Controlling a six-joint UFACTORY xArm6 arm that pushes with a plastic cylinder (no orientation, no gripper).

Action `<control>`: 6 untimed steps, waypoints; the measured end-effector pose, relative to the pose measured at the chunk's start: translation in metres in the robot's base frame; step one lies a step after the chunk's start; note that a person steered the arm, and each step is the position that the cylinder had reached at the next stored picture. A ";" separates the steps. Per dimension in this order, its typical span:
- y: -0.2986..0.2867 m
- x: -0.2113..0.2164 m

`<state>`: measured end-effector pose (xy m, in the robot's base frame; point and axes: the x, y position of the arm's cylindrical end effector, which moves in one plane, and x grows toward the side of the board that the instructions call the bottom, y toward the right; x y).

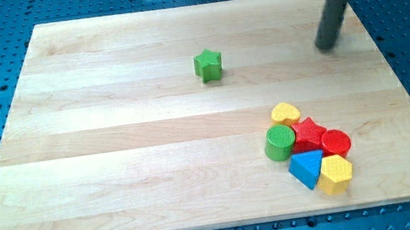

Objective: Move the blue cube upwards

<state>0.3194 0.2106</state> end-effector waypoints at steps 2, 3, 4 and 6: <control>-0.004 0.028; 0.068 0.034; 0.031 -0.015; 0.003 -0.005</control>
